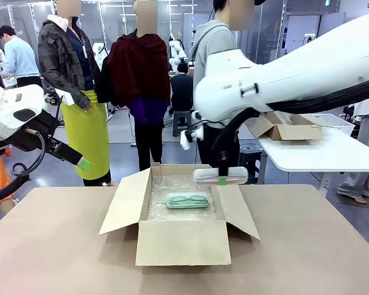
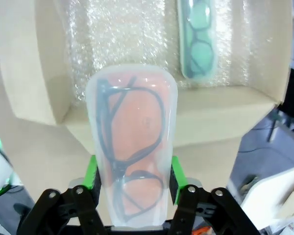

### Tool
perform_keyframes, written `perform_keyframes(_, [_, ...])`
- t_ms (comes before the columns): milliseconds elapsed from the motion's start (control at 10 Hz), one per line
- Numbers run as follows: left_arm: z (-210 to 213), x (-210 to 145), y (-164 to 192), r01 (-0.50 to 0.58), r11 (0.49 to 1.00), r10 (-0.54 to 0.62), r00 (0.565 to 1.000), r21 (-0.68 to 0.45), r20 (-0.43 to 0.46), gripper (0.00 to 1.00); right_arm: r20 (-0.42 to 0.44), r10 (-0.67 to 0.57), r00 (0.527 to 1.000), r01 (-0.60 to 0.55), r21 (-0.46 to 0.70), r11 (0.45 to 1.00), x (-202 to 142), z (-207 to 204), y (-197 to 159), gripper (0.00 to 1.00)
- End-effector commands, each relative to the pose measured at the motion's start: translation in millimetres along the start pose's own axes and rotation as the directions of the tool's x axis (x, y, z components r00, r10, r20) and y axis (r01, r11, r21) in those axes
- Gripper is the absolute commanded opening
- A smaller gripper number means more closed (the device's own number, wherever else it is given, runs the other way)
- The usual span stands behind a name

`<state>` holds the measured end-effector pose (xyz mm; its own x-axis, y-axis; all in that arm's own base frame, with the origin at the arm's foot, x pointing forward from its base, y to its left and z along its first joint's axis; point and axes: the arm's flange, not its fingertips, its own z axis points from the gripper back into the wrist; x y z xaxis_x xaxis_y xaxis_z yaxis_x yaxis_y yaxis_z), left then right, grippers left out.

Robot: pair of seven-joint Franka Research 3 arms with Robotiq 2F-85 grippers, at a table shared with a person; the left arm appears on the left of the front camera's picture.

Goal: Pack the glasses set securely to prepare it for shipping.
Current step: Put the Glasses case from the right side of the table into the Package Box.

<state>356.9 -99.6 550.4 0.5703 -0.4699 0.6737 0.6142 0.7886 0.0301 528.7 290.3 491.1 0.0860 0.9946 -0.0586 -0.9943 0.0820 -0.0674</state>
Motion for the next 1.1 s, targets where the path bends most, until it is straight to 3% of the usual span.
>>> perform_keyframes(0, [1, -2, 1, 0.007, 1.000, -0.007, 1.000, 0.003, 0.007, 1.00, -0.021, 0.006, 1.000, -0.005, 0.017, 1.000, 35, -8, -9, 0.23])
perform_keyframes(400, [1, -2, 1, 0.007, 1.000, -0.007, 1.000, 0.003, 0.007, 1.00, 0.013, 0.007, 1.000, -0.007, 0.034, 0.999, 85, -58, -22, 0.23])
perform_keyframes(1000, [1, -2, 1, 0.007, 1.000, -0.007, 1.000, 0.003, 0.007, 1.00, 0.025, -0.003, 1.000, 0.001, 0.084, 0.996, 109, -133, -41, 0.23])
